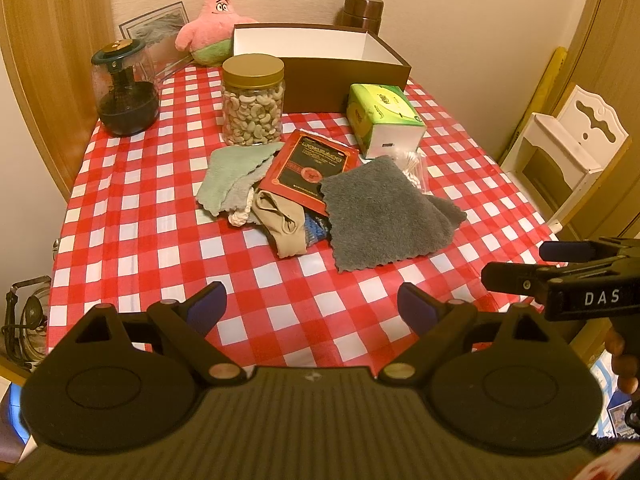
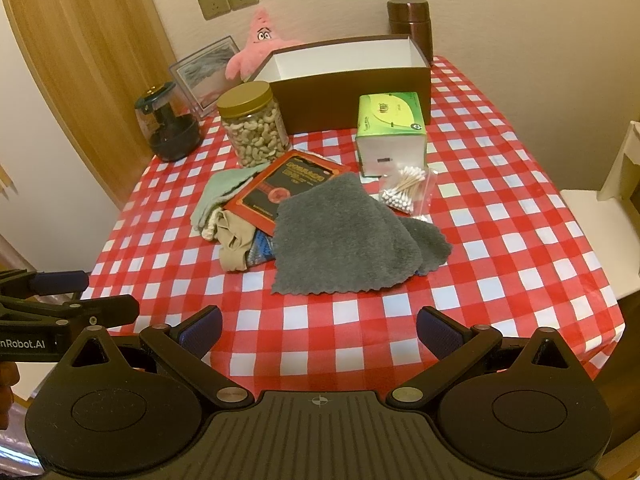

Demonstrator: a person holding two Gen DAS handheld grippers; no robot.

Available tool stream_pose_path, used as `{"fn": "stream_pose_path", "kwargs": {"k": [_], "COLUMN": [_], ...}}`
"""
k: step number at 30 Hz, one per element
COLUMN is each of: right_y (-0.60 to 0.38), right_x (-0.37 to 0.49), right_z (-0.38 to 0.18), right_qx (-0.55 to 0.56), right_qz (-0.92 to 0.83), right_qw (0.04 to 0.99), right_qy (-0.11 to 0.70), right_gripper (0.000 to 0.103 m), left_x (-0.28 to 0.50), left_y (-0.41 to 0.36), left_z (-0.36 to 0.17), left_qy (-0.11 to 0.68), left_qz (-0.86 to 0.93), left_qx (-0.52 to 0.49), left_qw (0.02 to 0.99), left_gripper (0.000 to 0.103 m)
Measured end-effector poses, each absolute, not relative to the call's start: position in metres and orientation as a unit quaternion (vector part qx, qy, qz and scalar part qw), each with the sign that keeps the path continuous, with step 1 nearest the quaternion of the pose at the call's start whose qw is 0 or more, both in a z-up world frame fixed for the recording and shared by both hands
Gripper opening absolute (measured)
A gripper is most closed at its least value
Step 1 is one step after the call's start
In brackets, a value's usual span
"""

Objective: Organize soft objects

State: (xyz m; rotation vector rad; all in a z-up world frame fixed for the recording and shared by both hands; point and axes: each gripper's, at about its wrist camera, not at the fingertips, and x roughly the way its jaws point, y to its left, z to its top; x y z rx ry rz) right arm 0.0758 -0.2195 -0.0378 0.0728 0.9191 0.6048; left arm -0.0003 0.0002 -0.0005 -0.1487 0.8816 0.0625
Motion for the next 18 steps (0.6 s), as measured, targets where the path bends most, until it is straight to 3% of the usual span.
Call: {"fn": "stream_pose_path", "kwargs": {"k": [18], "right_y": [-0.219], "right_x": [0.077], "right_z": [-0.039], "right_qx": [0.036], "right_qz": [0.288], "right_qw": [0.852], "right_qy": [0.436], "right_gripper": [0.103], "left_x": [0.003], "left_y": [0.002], "left_z": [-0.01], "left_qy": [0.428], "left_qz": [0.03], "left_qx": [-0.072], "left_qw": [0.9], "left_gripper": [0.091]}}
